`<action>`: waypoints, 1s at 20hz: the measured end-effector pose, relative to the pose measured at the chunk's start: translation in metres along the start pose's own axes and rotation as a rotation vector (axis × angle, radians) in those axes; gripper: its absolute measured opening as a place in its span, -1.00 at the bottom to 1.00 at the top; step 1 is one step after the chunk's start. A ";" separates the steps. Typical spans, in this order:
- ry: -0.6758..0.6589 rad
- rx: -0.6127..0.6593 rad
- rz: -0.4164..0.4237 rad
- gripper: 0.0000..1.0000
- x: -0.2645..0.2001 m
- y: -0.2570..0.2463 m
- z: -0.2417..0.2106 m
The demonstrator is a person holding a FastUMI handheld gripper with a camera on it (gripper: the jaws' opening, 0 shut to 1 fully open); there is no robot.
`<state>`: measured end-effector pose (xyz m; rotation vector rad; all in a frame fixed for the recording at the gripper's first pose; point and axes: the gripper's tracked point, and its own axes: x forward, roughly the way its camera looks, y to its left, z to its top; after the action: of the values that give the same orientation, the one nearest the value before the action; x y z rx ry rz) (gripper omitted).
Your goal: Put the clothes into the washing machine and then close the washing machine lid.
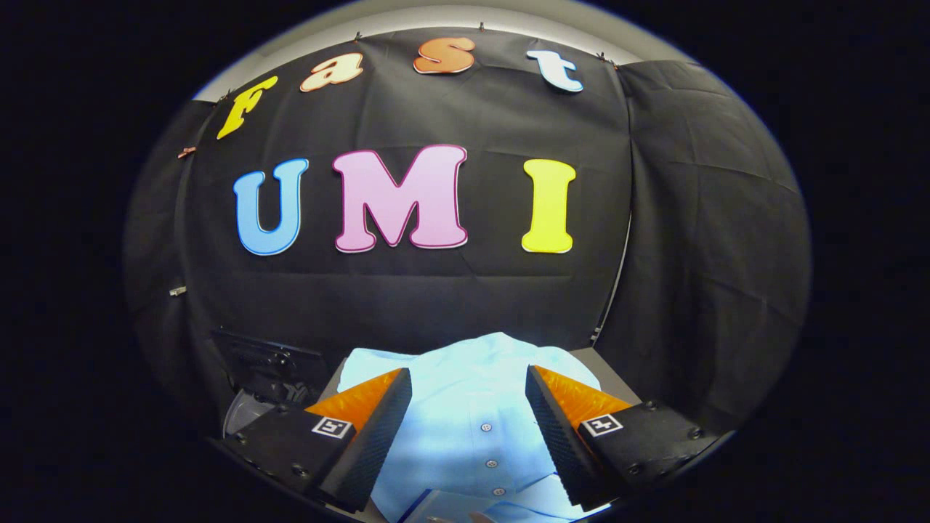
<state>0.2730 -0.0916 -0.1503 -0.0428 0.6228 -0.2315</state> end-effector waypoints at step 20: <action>0.341 0.038 -0.065 0.99 0.043 -0.024 -0.070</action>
<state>0.2607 -0.1229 -0.2293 0.0134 0.9567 -0.3165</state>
